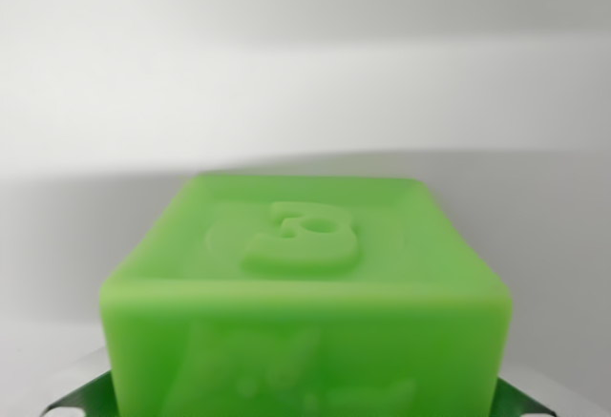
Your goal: Stack cube
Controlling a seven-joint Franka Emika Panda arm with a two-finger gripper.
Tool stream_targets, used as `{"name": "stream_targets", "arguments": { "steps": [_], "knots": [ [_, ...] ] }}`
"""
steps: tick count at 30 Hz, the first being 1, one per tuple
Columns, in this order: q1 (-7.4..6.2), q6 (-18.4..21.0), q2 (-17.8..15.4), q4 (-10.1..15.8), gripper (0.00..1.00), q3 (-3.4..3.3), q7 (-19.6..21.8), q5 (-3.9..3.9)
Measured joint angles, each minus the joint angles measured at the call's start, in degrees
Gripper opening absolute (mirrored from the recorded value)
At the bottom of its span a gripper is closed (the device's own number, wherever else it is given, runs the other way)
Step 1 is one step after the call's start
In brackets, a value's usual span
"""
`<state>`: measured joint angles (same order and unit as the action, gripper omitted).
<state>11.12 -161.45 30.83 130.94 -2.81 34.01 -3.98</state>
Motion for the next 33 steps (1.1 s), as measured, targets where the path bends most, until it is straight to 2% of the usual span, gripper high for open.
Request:
{"name": "stream_targets", "arguments": {
  "steps": [15,33],
  "knots": [
    [-0.20,1.92,-2.89,0.80,0.00,-0.24,0.04,0.02],
    [-0.86,6.34,-8.67,2.06,0.00,-1.03,0.27,0.31]
  ]
}}
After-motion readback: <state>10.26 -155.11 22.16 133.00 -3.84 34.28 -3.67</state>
